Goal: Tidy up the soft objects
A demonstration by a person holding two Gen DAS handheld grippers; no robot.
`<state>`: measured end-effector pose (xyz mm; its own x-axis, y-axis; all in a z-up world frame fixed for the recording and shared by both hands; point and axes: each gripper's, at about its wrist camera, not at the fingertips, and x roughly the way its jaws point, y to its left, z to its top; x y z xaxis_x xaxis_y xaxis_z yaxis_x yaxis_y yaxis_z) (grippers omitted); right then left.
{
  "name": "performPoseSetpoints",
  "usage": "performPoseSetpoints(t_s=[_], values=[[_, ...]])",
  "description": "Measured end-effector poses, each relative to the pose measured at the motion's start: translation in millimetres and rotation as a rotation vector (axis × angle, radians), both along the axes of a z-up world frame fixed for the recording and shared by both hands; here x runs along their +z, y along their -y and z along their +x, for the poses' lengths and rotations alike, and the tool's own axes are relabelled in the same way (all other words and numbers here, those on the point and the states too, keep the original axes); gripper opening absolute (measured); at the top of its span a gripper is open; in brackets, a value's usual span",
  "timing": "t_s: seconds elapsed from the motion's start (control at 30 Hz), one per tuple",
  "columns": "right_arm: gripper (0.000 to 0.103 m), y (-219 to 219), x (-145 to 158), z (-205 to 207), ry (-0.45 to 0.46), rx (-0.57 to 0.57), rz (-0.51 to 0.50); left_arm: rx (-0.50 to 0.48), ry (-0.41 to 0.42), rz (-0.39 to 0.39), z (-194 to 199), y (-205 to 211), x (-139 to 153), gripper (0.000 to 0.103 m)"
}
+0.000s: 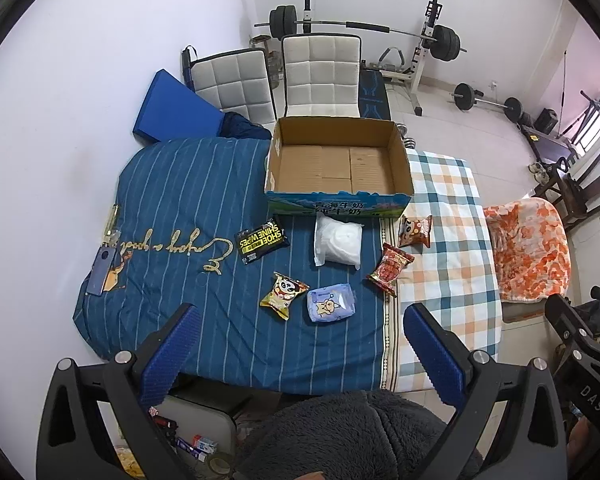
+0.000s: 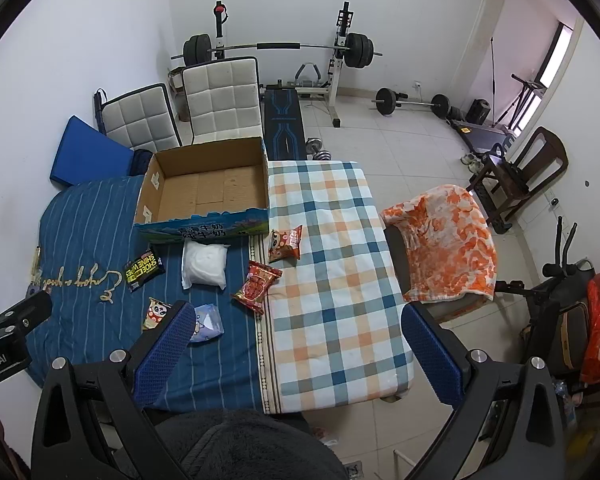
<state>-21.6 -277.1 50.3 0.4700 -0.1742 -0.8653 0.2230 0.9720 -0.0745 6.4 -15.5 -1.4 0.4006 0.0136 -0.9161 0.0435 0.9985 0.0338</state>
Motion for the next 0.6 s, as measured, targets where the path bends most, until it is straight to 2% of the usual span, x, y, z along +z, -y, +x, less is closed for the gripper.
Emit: performPoseSetpoints(t_s=[0.6], values=[[0.103,0.3,2.7,-3.7,0.001,0.016,0.005,0.0,-0.001,-0.004,-3.7,0.0,0.8,0.103]])
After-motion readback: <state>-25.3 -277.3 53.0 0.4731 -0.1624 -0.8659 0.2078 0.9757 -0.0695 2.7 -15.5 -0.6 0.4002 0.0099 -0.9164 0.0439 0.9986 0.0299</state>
